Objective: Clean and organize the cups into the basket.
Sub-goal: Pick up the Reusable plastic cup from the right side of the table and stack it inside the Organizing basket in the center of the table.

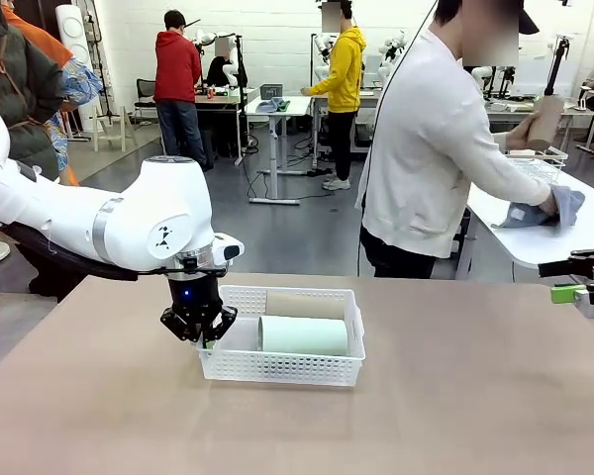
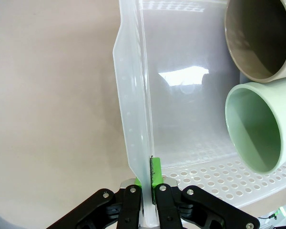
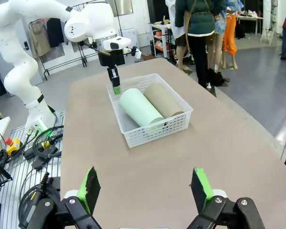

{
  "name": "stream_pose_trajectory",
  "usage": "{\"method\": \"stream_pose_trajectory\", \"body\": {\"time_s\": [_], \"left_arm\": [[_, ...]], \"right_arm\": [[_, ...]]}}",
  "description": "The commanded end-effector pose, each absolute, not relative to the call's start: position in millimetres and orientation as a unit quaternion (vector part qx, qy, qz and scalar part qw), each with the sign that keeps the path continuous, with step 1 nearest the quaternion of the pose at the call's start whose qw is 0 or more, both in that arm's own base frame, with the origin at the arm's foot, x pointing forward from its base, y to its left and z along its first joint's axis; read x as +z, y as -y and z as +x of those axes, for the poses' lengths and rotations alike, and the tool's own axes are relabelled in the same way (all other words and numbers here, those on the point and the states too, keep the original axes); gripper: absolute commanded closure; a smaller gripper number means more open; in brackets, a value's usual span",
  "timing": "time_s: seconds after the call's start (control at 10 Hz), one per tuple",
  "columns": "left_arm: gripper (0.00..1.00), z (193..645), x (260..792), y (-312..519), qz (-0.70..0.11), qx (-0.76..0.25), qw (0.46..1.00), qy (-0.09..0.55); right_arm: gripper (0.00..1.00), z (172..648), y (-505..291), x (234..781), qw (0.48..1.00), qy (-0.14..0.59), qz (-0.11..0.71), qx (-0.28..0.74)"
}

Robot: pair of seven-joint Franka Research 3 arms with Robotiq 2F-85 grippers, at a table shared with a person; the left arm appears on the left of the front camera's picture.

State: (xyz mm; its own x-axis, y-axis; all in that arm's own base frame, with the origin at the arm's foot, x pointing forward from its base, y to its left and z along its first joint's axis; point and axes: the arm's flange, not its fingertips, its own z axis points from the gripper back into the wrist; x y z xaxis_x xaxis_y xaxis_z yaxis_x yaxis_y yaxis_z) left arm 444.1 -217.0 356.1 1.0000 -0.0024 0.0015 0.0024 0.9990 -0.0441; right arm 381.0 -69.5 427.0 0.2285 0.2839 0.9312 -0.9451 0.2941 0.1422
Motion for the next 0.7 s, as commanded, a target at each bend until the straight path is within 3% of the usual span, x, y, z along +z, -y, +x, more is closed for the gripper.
{"method": "stream_pose_trajectory", "body": {"time_s": [0.0, 0.6], "left_arm": [[1.00, 443.8, 359.3, 217.8, -0.024, -0.001, 1.000, 0.005], [1.00, 443.8, 359.3, 217.8, -0.024, -0.001, 1.000, 0.005]], "right_arm": [[0.00, 382.0, 68.2, 428.1, 0.679, 0.427, 0.389, 0.454], [0.00, 382.0, 68.2, 428.1, 0.679, 0.427, 0.389, 0.454]]}}
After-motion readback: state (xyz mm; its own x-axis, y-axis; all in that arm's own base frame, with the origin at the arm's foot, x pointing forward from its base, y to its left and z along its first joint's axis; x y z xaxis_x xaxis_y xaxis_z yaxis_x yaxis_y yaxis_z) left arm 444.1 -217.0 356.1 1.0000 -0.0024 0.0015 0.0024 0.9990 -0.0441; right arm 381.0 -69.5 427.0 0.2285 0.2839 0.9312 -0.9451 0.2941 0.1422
